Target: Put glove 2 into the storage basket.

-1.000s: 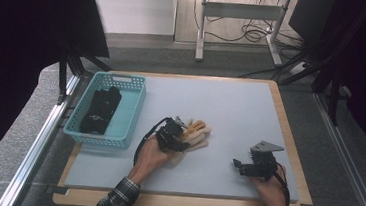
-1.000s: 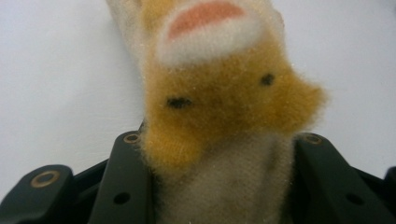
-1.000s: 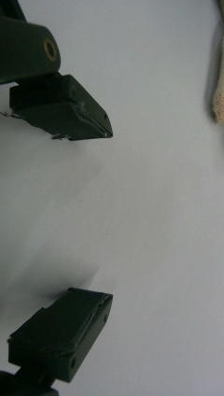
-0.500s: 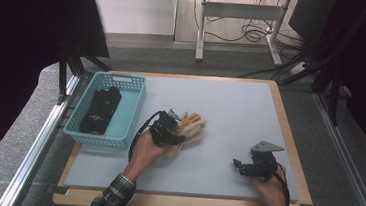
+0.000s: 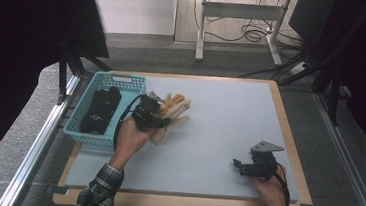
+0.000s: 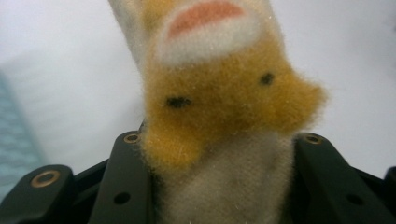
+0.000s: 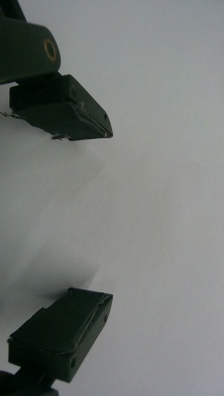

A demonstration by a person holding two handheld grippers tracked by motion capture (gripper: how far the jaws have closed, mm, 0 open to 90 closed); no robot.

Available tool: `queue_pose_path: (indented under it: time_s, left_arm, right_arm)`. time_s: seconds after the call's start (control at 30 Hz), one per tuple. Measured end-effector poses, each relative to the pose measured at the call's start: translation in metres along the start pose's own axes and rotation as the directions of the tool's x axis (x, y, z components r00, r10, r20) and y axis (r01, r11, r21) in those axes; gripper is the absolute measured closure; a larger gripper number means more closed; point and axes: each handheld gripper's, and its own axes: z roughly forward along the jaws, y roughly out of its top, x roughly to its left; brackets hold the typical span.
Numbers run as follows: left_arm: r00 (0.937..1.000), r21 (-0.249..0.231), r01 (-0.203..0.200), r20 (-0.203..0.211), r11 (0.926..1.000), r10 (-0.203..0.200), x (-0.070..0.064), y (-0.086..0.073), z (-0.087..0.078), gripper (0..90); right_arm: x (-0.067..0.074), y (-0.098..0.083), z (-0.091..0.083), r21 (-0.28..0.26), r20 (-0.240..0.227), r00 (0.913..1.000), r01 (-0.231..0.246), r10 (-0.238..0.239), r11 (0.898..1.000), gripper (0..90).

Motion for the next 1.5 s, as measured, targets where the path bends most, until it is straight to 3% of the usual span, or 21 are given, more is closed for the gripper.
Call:
queue_pose_path:
  time_s: [0.27, 0.5, 0.73, 0.8, 1.03, 1.1, 1.27, 1.3, 1.37, 1.5]
  left_arm:
    - [0.9943, -0.018, 0.055, -0.091, 0.9983, -0.056, 0.031, 0.000, -0.025, 58.0]
    - [0.9776, -0.044, 0.127, -0.164, 0.9910, -0.132, 0.064, -0.008, -0.048, 59.6]
    - [0.9512, -0.064, 0.212, -0.215, 0.9751, -0.221, 0.099, -0.022, -0.061, 62.1]
    - [0.9373, -0.072, 0.255, -0.226, 0.9642, -0.265, 0.113, -0.028, -0.061, 63.1]
    - [0.9080, -0.061, 0.332, -0.250, 0.9413, -0.336, 0.140, -0.045, -0.048, 64.5]
    - [0.9062, -0.042, 0.343, -0.248, 0.9383, -0.343, 0.144, -0.048, -0.040, 64.5]
    - [0.9097, 0.017, 0.353, -0.240, 0.9353, -0.339, 0.146, -0.052, -0.017, 64.5]
    - [0.9149, 0.050, 0.348, -0.236, 0.9361, -0.327, 0.145, -0.051, -0.004, 64.5]
    - [0.9153, 0.057, 0.349, -0.235, 0.9355, -0.327, 0.145, -0.050, 0.000, 64.4]
    - [0.9251, 0.113, 0.330, -0.236, 0.9370, -0.298, 0.141, -0.044, 0.017, 63.8]
  right_arm:
    - [0.000, 0.000, 0.000, 0.000, 0.000, 1.0000, 0.000, 0.000, 1.000, 16.4]
    - [0.000, 0.000, 0.000, 0.000, 0.000, 1.0000, 0.000, 0.000, 1.000, 16.3]
    - [0.000, 0.000, 0.000, 0.000, 0.000, 1.0000, 0.000, 0.000, 1.000, 16.3]
    - [0.000, 0.000, 0.000, 0.000, 0.000, 1.0000, 0.000, 0.000, 1.000, 16.3]
    - [0.000, 0.000, 0.000, 0.000, 0.000, 1.0000, -0.001, 0.001, 1.000, 16.3]
    - [0.000, 0.000, 0.000, 0.000, 0.000, 1.0000, -0.001, 0.001, 1.000, 16.4]
    - [0.000, 0.000, 0.000, -0.001, -0.001, 1.0000, -0.001, 0.001, 1.000, 16.4]
    - [0.000, 0.000, 0.000, -0.001, -0.001, 1.0000, 0.000, 0.000, 1.000, 16.3]
    - [0.000, 0.000, 0.000, -0.001, 0.000, 1.0000, 0.000, 0.000, 1.000, 16.4]
    - [0.000, 0.000, 0.000, -0.001, -0.001, 1.0000, 0.000, 0.000, 1.000, 16.4]
